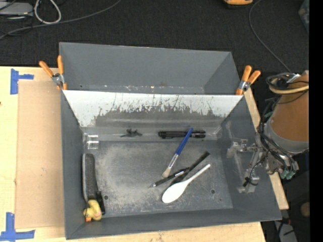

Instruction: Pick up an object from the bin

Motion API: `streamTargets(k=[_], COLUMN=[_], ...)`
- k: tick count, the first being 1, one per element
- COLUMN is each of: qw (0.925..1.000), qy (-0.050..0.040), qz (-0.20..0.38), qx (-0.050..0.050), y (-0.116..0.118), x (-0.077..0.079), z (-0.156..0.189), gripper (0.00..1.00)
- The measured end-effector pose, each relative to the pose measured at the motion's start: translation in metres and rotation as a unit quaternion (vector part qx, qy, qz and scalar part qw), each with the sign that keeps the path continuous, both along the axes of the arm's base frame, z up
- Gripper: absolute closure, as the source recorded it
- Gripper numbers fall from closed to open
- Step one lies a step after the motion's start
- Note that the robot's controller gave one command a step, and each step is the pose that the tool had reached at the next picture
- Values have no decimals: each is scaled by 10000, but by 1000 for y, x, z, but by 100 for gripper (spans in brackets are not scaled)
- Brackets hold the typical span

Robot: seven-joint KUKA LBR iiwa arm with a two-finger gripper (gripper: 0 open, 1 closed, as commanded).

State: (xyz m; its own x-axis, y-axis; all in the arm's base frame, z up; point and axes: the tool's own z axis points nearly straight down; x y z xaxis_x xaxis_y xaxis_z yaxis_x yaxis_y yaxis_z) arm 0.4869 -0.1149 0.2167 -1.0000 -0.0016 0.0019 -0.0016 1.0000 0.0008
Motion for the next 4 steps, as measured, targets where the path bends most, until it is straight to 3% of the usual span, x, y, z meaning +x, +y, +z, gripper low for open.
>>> streamTargets(k=[1, 2, 3, 4], qw=[9948, 9761, 9413, 9243], qy=[-3, -29, 4, -4], qz=[1015, 2172, 3377, 3817], qx=[5, -2, 13, 30], y=[27, 93, 97, 99], x=[8, 38, 46, 51], z=[-54, -69, -88, -150], gripper=[0, 0, 0, 0])
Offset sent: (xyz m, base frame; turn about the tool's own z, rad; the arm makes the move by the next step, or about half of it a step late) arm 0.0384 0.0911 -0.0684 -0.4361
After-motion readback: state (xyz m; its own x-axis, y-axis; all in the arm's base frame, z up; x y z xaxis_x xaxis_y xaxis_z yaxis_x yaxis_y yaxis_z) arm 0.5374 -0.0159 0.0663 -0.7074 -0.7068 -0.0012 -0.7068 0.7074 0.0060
